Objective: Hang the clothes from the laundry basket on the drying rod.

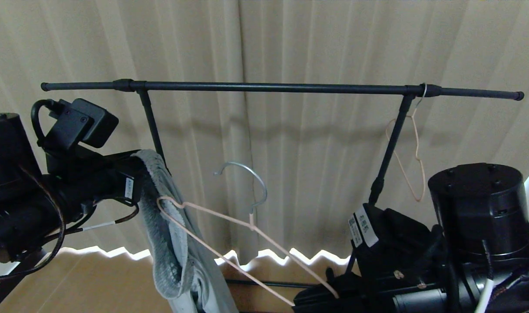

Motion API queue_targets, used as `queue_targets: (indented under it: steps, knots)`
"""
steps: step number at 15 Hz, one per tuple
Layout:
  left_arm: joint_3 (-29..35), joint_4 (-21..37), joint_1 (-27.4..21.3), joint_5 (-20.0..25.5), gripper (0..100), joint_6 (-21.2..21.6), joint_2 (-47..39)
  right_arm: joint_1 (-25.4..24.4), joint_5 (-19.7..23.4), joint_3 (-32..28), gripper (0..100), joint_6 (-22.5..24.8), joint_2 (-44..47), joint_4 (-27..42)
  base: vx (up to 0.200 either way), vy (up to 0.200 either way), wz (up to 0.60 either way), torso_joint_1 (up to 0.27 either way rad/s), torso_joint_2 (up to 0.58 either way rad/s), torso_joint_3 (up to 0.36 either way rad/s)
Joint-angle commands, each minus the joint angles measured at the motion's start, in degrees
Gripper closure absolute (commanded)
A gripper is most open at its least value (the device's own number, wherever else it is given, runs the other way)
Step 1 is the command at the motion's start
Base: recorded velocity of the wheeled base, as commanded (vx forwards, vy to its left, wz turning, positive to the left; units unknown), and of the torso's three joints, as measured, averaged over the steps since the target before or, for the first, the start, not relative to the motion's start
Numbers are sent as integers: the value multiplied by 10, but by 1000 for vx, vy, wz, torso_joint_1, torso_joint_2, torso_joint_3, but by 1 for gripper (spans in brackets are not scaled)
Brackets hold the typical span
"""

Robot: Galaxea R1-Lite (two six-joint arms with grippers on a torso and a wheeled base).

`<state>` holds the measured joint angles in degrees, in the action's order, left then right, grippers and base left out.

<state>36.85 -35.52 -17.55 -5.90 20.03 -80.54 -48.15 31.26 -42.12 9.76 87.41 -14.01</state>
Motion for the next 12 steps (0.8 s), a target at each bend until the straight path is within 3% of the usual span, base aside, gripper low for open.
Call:
queue_targets:
  steps: [1, 8, 12]
  knots:
    - [1, 0, 0, -1, 100, 0, 0, 0, 0, 1, 100, -14, 30, -27, 0, 0, 0, 0, 0, 0]
    - [14, 0, -1, -32, 100, 0, 1, 0, -16, -16, 100, -65, 84, -137, 0, 0, 0, 0, 0, 0]
    - [30, 3, -6, -36, 100, 0, 0, 0, -23, -35, 100, -70, 109, -157, 0, 0, 0, 0, 0, 0]
